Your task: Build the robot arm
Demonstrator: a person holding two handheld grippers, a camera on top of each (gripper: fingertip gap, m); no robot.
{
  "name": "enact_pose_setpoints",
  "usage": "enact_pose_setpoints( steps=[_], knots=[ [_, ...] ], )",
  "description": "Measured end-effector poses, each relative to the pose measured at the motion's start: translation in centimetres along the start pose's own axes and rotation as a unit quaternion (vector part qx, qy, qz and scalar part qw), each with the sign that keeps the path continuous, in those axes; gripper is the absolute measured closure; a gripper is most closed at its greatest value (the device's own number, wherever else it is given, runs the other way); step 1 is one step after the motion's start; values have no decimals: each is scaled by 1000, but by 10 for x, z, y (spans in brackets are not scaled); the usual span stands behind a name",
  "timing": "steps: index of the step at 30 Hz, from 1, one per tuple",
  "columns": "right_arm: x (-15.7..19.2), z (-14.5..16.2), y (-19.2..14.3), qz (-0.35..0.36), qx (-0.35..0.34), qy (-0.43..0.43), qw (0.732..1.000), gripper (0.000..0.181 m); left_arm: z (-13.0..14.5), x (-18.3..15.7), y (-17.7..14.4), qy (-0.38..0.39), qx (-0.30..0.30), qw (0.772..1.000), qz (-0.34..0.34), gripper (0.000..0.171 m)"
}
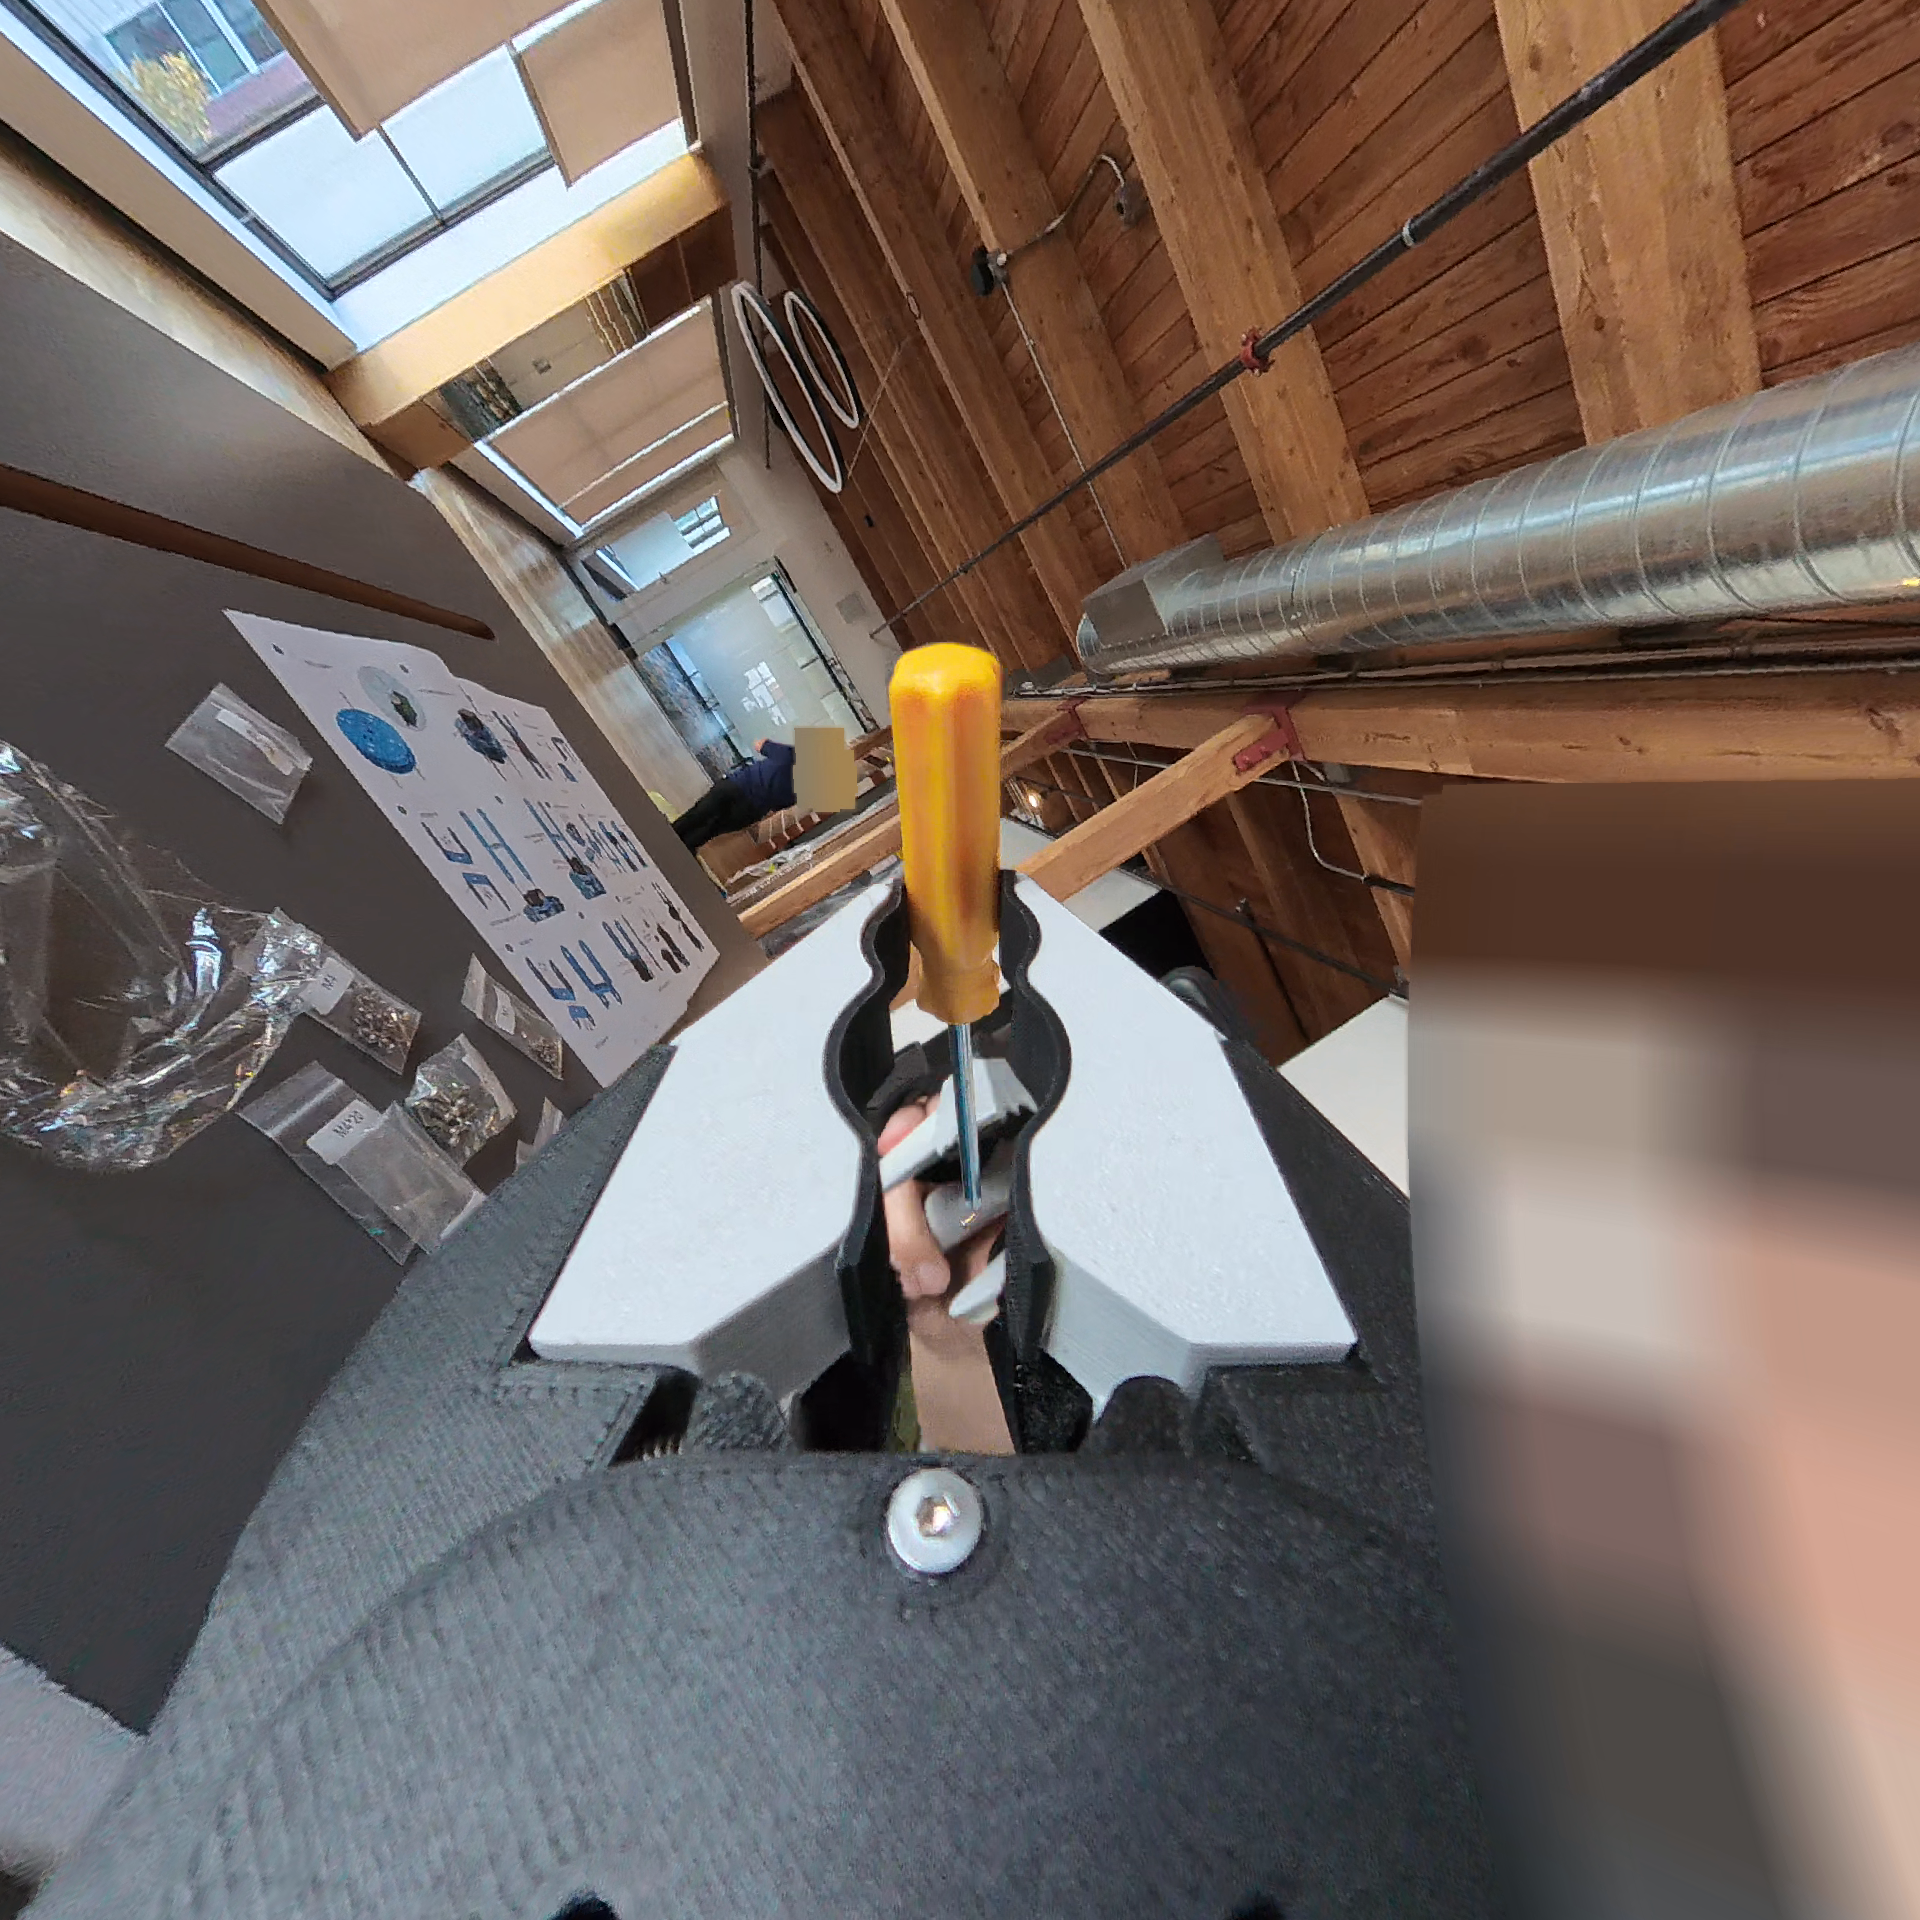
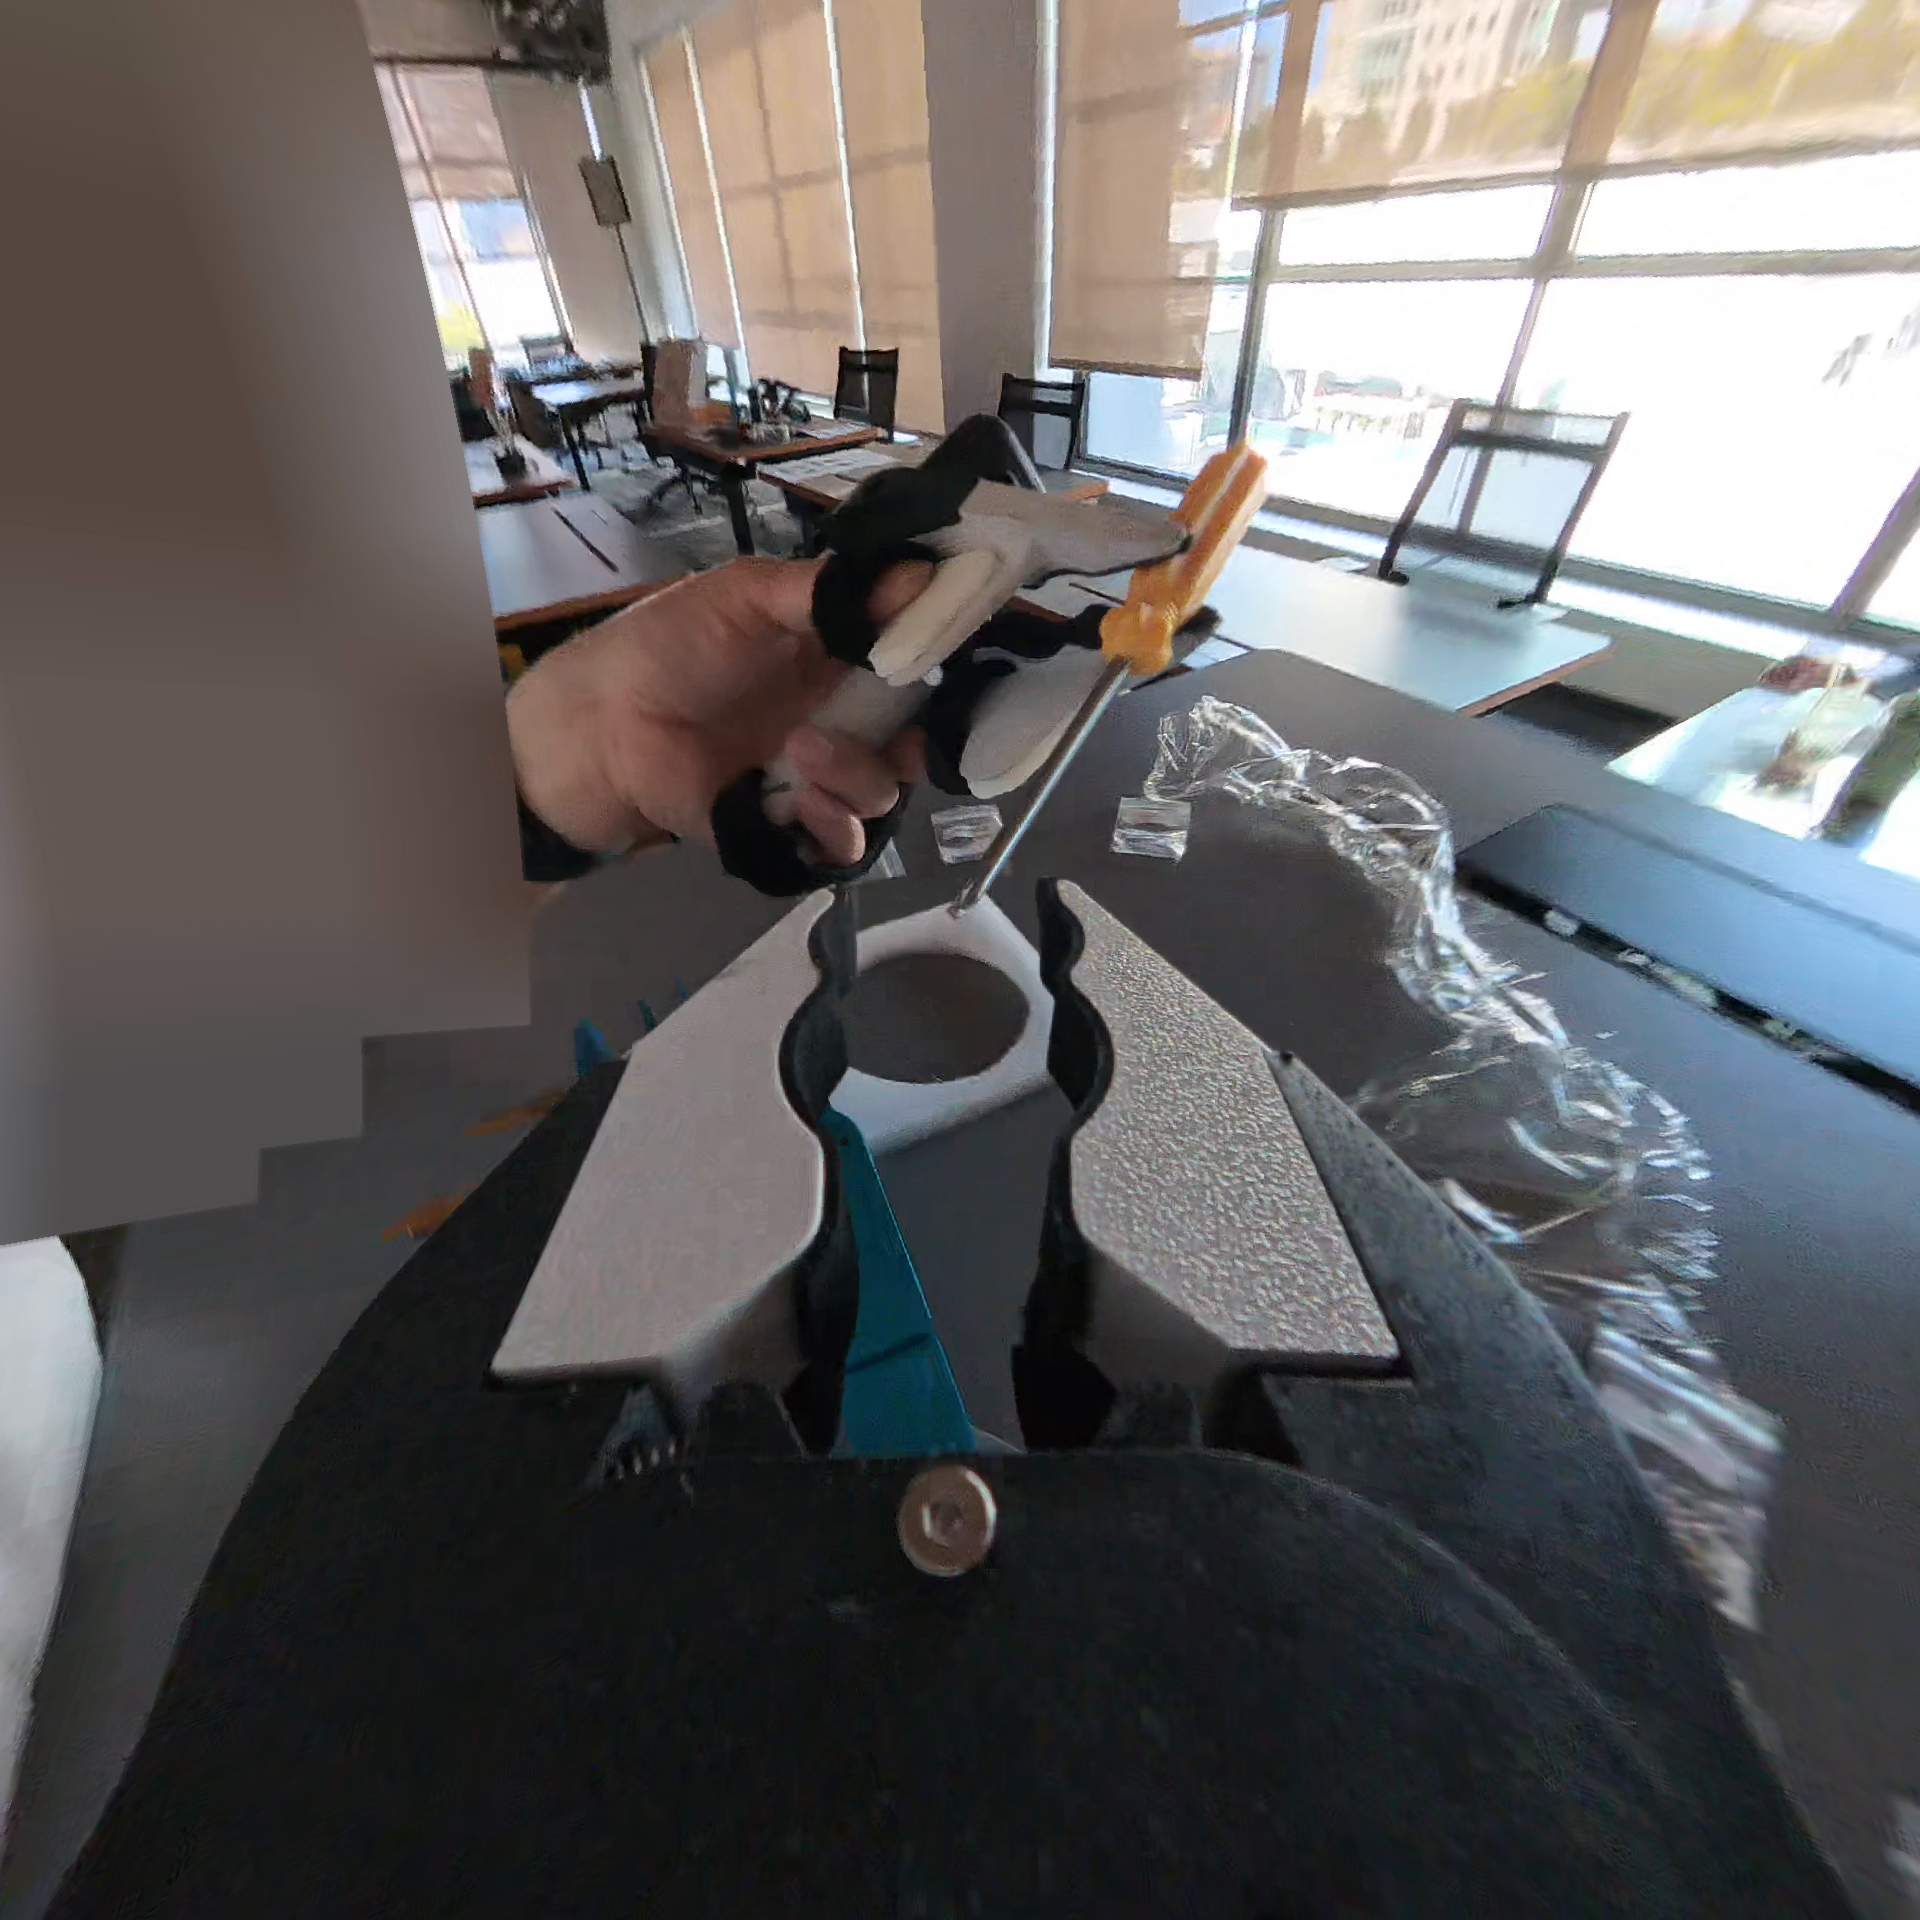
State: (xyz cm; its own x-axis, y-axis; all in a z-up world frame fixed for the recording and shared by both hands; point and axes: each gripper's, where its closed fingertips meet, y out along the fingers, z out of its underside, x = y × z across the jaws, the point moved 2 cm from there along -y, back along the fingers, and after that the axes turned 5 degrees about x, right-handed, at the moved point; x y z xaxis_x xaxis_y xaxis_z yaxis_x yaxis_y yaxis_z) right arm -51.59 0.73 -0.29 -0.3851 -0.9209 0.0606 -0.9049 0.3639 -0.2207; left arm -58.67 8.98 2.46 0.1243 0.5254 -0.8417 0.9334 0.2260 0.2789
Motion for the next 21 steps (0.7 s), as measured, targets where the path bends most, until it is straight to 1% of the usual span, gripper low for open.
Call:
enact_pose_setpoints(
  steps=[2,3,6,8,10,13,17,21],
  knots=[
    [-1,-1,6,-16,-22,41,999,154,-3,1,-3,1,-8,1000,-2,156],
    [-5,0,7,-12,-26,56,998,156,-4,1,-3,0,-10,1000,-1,156],
    [-12,8,12,-21,-13,86,996,156,-6,3,-4,0,-14,1000,-2,156],
    [-12,10,15,-41,-11,104,994,159,-7,3,-4,2,-16,1000,-4,156],
    [-12,10,17,-57,-17,117,991,165,-8,5,-5,2,-19,1000,-6,156],
    [-13,8,17,-77,-33,139,987,170,-9,8,-6,2,-21,1000,-10,156],
    [-15,11,19,-101,-35,166,980,180,-9,11,-6,1,-24,1000,-11,156],
    [-16,14,20,-116,-28,179,977,181,-11,13,-8,2,-33,999,-15,156]
  ],
)
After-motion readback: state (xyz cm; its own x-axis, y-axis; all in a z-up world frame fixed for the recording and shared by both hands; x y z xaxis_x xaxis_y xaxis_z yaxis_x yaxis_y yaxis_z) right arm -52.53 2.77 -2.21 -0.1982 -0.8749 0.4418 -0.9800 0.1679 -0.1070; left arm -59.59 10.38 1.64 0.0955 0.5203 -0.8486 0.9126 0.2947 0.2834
